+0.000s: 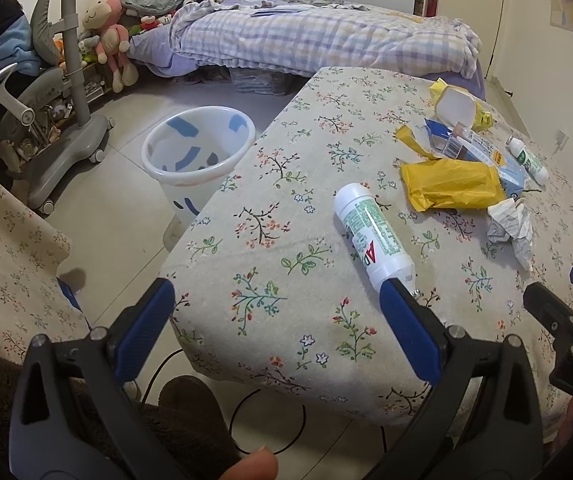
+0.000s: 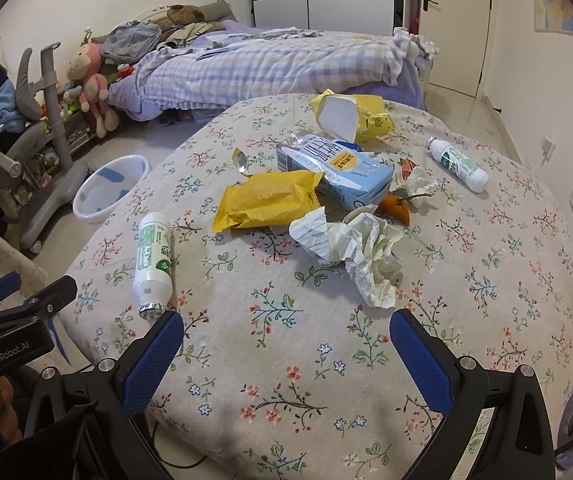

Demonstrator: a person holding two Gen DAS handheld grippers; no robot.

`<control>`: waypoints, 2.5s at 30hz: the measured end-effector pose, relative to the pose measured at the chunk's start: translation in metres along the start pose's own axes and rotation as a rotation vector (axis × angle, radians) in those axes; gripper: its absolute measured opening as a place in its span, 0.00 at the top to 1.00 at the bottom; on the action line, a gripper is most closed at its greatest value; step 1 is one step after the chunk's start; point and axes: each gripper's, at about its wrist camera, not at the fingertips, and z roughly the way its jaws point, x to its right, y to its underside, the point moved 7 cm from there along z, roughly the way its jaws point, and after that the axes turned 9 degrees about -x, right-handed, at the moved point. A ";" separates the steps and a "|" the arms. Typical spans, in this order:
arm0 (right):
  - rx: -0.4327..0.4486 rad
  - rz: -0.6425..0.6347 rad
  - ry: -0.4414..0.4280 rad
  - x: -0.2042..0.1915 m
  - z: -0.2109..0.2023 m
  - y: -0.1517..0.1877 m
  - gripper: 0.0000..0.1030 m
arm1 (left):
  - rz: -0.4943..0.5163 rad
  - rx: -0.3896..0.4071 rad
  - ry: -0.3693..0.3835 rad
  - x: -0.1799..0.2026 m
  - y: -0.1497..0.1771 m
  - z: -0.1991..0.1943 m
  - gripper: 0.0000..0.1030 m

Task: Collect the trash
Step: 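Move the left gripper toward the white-green plastic bottle on the table, then grasp the white-green bottle with the left gripper while the right grasps the milk carton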

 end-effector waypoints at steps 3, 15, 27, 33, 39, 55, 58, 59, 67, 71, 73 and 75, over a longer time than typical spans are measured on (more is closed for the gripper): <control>0.004 -0.004 -0.003 0.000 -0.001 0.000 0.00 | 0.004 -0.003 0.004 0.001 0.000 0.000 0.01; -0.007 -0.018 0.005 -0.004 0.004 -0.001 0.00 | 0.001 0.004 0.003 0.002 -0.002 -0.002 0.01; -0.011 -0.023 0.001 -0.007 0.005 -0.001 0.00 | -0.006 0.014 0.015 -0.005 -0.005 -0.005 0.01; -0.013 -0.023 0.000 -0.008 0.005 -0.001 0.00 | -0.003 0.017 0.016 -0.005 -0.005 -0.005 0.01; -0.013 -0.024 0.000 -0.008 0.005 -0.001 0.00 | -0.003 0.019 0.016 -0.005 -0.004 -0.005 0.01; -0.016 -0.032 -0.038 -0.005 0.002 -0.011 0.00 | -0.006 0.003 0.039 -0.002 -0.005 -0.001 0.01; -0.032 -0.040 -0.040 -0.004 0.004 -0.012 0.00 | 0.014 -0.014 0.050 0.001 -0.005 0.003 0.01; -0.038 -0.045 -0.042 -0.003 0.004 -0.011 0.00 | 0.017 -0.024 0.059 0.003 -0.005 0.006 0.01; -0.129 -0.040 -0.045 0.024 0.010 -0.027 0.00 | 0.070 -0.254 0.267 0.028 -0.023 0.030 0.02; -0.179 0.055 -0.099 0.053 0.014 -0.045 0.00 | 0.101 -0.349 0.319 0.043 -0.034 0.046 0.10; -0.207 0.087 -0.106 0.065 0.019 -0.052 0.00 | 0.105 -0.384 0.320 0.048 -0.037 0.055 0.14; -0.229 0.110 -0.093 0.076 0.025 -0.058 0.00 | 0.105 -0.429 0.328 0.052 -0.037 0.067 0.25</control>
